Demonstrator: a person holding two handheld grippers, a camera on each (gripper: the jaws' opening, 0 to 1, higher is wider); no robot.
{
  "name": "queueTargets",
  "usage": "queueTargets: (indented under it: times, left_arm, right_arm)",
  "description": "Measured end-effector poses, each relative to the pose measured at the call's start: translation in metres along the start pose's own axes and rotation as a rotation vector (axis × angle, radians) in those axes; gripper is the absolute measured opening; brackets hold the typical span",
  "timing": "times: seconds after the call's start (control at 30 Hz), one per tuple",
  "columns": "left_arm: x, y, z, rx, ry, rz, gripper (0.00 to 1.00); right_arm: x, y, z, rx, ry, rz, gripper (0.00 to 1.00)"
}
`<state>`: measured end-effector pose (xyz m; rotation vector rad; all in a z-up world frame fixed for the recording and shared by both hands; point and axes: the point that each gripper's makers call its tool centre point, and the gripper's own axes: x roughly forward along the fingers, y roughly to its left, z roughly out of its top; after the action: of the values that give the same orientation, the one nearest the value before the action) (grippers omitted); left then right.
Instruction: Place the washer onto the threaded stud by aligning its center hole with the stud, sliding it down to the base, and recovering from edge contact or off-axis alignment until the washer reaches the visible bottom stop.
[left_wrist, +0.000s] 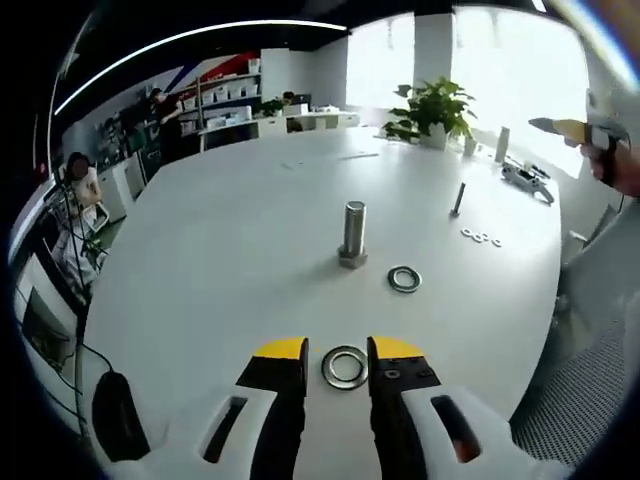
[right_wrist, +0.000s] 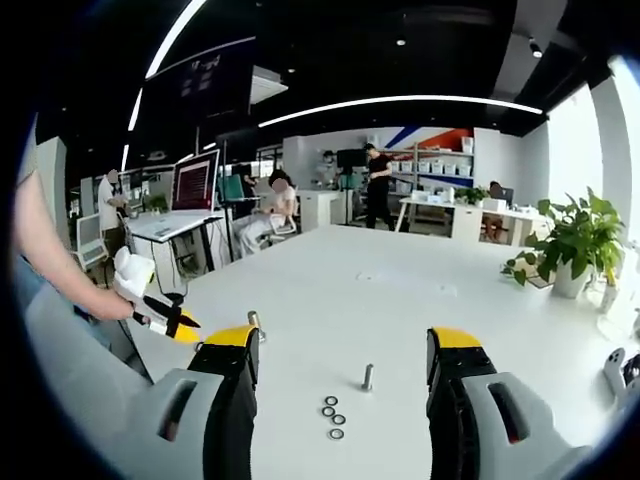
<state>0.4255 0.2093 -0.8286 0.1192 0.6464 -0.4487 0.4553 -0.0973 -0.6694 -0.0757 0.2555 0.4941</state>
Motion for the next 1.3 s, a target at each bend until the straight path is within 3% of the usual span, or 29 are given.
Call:
queueTargets:
  times: [0.3, 0.6, 0.8, 1.03, 1.3]
  left_arm:
    - [0.000, -0.005, 0.003, 0.009, -0.067, 0.000, 0.22]
    - [0.004, -0.005, -0.010, 0.017, -0.095, 0.011, 0.22]
    - [0.006, 0.006, -0.019, 0.007, -0.121, 0.030, 0.22]
    - [0.004, 0.000, -0.011, -0.006, -0.162, 0.016, 0.22]
    - [0.009, -0.002, -0.020, 0.007, -0.149, 0.011, 0.23]
  right_arm:
    - [0.001, -0.002, -0.002, 0.003, 0.007, -0.009, 0.70]
    - [0.003, 0.000, -0.009, -0.025, 0.035, -0.009, 0.70]
    - [0.003, -0.001, -0.010, -0.031, 0.041, -0.010, 0.70]
    - [0.003, -0.002, -0.012, -0.036, 0.048, -0.017, 0.70]
    - [0.002, -0.002, -0.013, -0.044, 0.056, -0.024, 0.70]
